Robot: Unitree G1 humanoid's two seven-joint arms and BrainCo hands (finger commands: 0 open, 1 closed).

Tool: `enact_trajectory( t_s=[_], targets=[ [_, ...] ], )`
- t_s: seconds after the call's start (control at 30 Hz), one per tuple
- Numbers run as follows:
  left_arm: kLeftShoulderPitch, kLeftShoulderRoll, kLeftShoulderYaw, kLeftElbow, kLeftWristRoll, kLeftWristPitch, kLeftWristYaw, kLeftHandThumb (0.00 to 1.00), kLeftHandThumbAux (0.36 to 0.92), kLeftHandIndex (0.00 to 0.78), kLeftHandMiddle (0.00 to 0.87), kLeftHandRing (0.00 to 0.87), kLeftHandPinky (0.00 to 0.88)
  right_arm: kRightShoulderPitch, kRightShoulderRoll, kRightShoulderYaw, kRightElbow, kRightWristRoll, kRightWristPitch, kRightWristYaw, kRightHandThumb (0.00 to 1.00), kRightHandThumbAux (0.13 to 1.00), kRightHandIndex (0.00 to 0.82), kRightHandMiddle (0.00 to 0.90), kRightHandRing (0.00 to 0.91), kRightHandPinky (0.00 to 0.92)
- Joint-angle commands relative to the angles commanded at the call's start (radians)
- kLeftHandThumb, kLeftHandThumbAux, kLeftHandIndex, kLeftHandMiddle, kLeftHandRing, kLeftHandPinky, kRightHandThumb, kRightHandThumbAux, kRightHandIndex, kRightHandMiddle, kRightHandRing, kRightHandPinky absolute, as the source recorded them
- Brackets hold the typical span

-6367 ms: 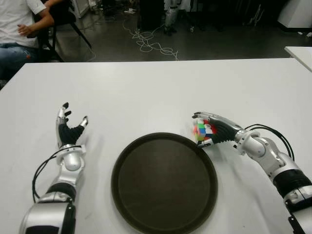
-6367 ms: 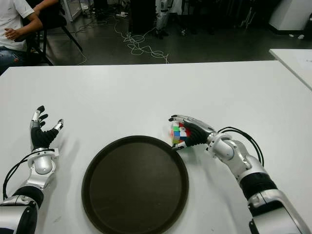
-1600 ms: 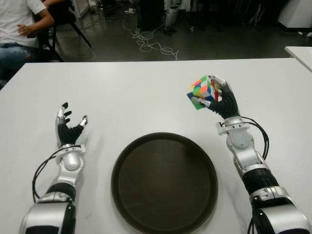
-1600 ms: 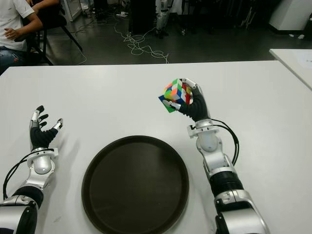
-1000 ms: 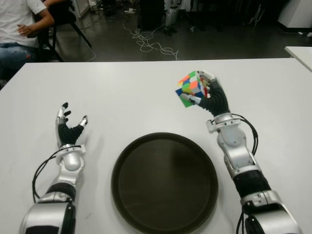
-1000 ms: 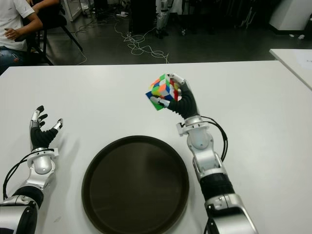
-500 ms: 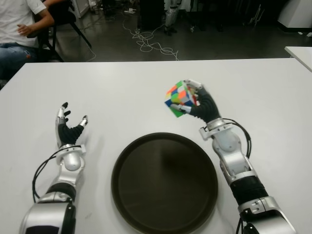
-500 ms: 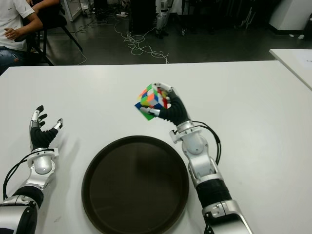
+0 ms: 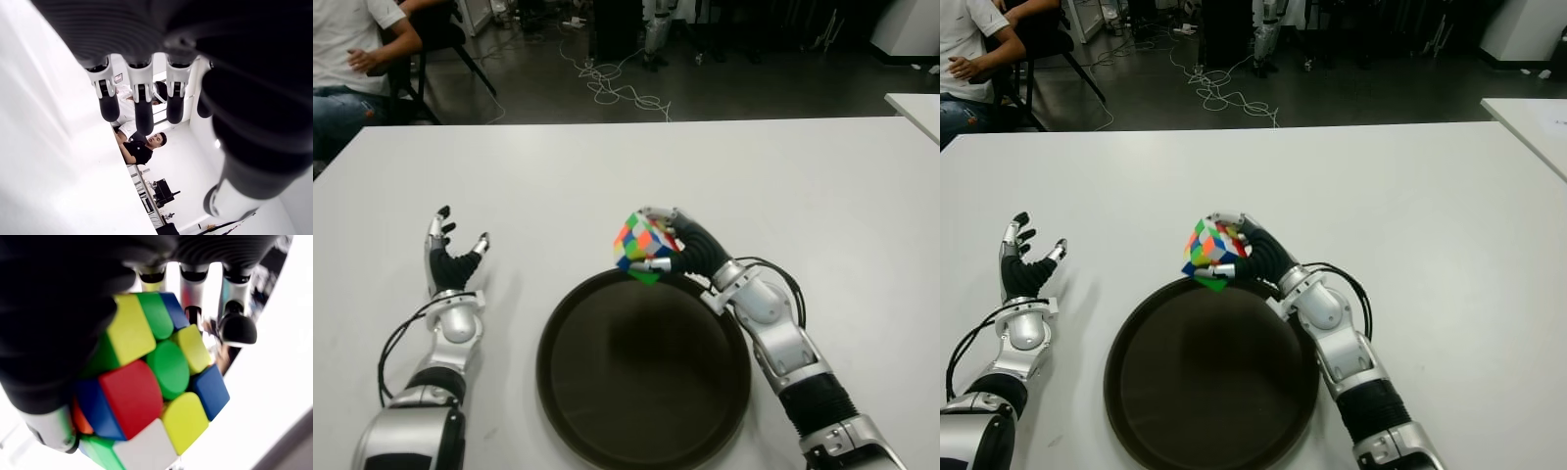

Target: Pick up the Rubik's Cube and put it in the plate

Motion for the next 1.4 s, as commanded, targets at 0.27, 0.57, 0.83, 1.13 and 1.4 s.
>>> enact_trajectory(
  t_s=[0.27,0.57,0.83,1.13,1.4],
  targets=[
    [0.003,0.001,-0.006,-0.004,0.011,0.004,0.019,0.000,0.766,0.096,0.120,0.113,0.093,0.009,-0.022,0.016,-0.016,0.005,0.024,0.068,0.135,0.789,0.687,0.828,0.846,0.832],
    [0.003,0.002,-0.016,-0.005,0.022,0.011,0.038,0.000,0.765,0.108,0.124,0.128,0.111,0.020,-0.047,0.025,-0.056,-0.001,0.106,0.114,0.176,0.790,0.656,0.820,0.839,0.830],
    [0.002,0.002,-0.014,-0.004,0.019,0.020,0.033,0.000,0.769,0.095,0.119,0.116,0.098,0.022,-0.064,0.031,-0.059,-0.014,0.095,0.117,0.179,0.784,0.663,0.819,0.835,0.824],
    [0.000,0.000,-0.012,-0.005,0.016,0.030,0.036,0.000,0.767,0.106,0.132,0.135,0.123,0.023,-0.102,0.038,-0.089,-0.004,0.114,0.172,0.185,0.783,0.661,0.817,0.830,0.819],
    [0.001,0.001,-0.010,-0.005,0.014,0.035,0.031,0.000,0.744,0.105,0.128,0.124,0.098,0.011,-0.157,0.063,-0.146,-0.029,0.190,0.238,0.196,0.801,0.684,0.816,0.822,0.815]
  ],
)
